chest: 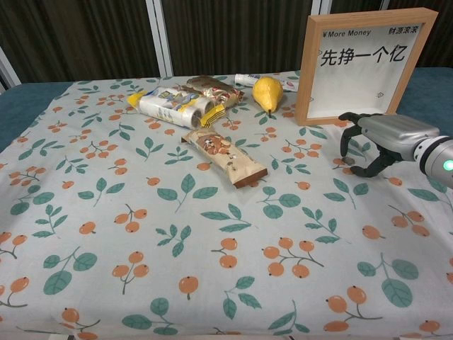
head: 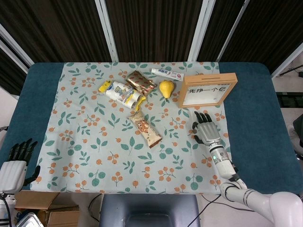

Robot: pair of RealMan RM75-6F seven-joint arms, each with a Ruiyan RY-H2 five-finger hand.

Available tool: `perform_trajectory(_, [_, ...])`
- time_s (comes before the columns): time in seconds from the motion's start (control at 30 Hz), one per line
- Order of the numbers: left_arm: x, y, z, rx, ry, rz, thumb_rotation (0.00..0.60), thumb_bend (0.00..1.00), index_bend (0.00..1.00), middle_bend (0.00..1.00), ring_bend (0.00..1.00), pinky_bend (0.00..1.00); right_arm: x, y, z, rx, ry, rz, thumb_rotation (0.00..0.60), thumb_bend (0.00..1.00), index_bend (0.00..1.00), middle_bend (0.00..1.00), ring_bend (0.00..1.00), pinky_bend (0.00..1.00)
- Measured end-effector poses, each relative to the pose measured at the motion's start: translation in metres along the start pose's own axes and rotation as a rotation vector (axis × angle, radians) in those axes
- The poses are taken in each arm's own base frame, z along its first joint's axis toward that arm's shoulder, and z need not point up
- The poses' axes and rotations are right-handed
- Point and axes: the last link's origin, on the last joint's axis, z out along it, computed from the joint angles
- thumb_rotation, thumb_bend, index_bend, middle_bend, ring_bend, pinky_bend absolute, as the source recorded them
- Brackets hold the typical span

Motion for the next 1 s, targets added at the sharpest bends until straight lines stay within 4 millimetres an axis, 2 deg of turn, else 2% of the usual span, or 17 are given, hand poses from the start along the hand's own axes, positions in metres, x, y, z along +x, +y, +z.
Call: perform_trajectory(1.0, [-0.0015,-0.0007,0.0008,0.001,-0.008,0.002,0.6,0.42,0.0,0.0,0.0,0.0,-0.0022,-0.0001,-0.0015,-0.002,0.0,-0.017,0.6,0.43,0.57,0.01,0.0,0.0])
